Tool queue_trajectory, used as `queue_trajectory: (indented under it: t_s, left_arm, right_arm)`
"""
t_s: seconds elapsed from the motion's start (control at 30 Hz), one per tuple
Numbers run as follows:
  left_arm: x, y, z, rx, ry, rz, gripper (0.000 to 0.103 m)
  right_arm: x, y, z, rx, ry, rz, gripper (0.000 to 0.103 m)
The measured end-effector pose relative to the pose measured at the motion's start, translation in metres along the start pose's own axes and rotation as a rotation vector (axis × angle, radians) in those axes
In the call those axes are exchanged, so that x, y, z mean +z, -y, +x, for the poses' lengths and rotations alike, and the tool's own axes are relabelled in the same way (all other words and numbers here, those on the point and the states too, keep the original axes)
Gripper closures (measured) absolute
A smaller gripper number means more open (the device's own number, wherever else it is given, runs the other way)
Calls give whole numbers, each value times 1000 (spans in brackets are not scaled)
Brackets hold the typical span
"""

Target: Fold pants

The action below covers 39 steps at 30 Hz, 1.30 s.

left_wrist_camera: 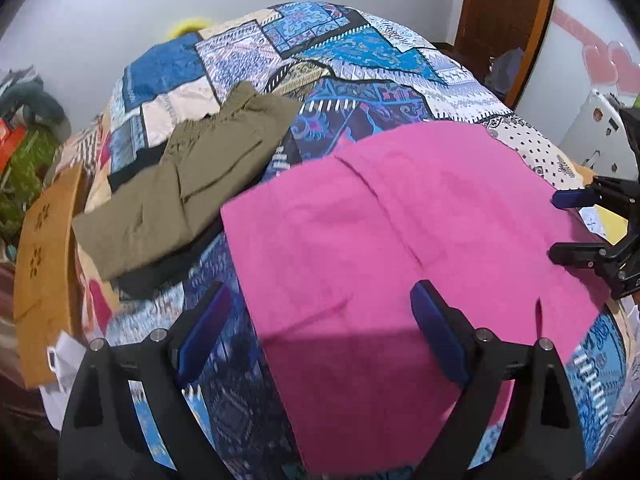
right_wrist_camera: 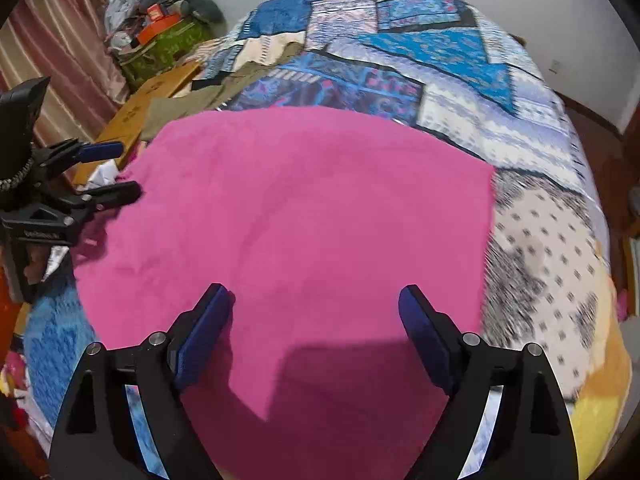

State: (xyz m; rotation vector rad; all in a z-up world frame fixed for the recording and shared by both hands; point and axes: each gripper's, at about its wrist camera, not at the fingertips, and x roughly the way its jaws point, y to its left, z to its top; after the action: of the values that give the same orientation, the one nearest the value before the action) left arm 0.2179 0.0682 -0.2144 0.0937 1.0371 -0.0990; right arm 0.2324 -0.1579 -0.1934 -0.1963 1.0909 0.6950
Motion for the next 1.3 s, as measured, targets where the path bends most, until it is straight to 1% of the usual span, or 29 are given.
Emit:
queue_trajectory:
  t_s: [0.13, 0.23, 0.3, 0.33, 0.37, 0.43, 0.53, 0.6, 0.67, 0.77, 0.83, 0.9, 1.0, 1.1, 1.17, 1.2, 1.3]
  left_arm:
    - [-18, -3, -9, -4, 12, -34, 11]
    - [-28, -6, -16, -7, 17, -61, 11]
    - [-35, -9, -22, -9, 23, -79, 11]
    - [-37, -9, -25, -10, 26, -85, 10]
    - [-40, -10, -27, -10, 23, -89, 8]
    - [-46, -11, -31, 5, 18, -93, 8]
    - [-53, -15, -40, 23, 25, -115, 8]
    - [-56, -18, -48, 32, 36, -143, 8]
    - [-57, -25, -58, 22, 47, -199, 8]
    - [-58, -34, -64, -28, 38, -295, 8]
    - [-61, -38, -66, -90, 36, -370, 8]
    - [-65, -37, -64, -159, 20, -423, 8]
    - [-68, -31, -61, -213, -1, -441, 8]
    - [-71, -25, -58, -258, -33, -450, 8]
    - [-74, -23, -55, -301, -56, -471, 8]
    - [-76, -23, -52, -335, -71, -492, 8]
    - [-82, -24, -45, -412, -101, -547, 8]
  right_arm:
    - [-19, 9, -13, 2, 19, 65, 18]
    - [-35, 14, -21, -13, 46, 104, 18]
    - [-44, 18, -25, -3, 56, 139, 17]
    - [-47, 20, -25, 3, 55, 153, 17]
    - [-50, 21, -27, 5, 58, 167, 17]
    - [-54, 21, -30, 1, 67, 193, 17]
    - [-55, 17, -38, -36, 96, 199, 17]
    - [-52, 11, -48, -37, 135, 188, 17]
    - [-47, 3, -54, -34, 166, 176, 17]
    - [-34, -15, -63, -22, 227, 137, 17]
    - [-29, -27, -62, -18, 256, 118, 17]
    - [-23, -39, -54, -1, 259, 102, 17]
    - [-14, -54, -32, 19, 219, 69, 17]
    - [-12, -63, -15, 15, 168, 34, 17]
    - [-13, -67, -6, 14, 129, 16, 17]
    - [-13, -68, 1, 15, 102, 7, 17]
    - [-14, -71, 1, 9, 92, -24, 15]
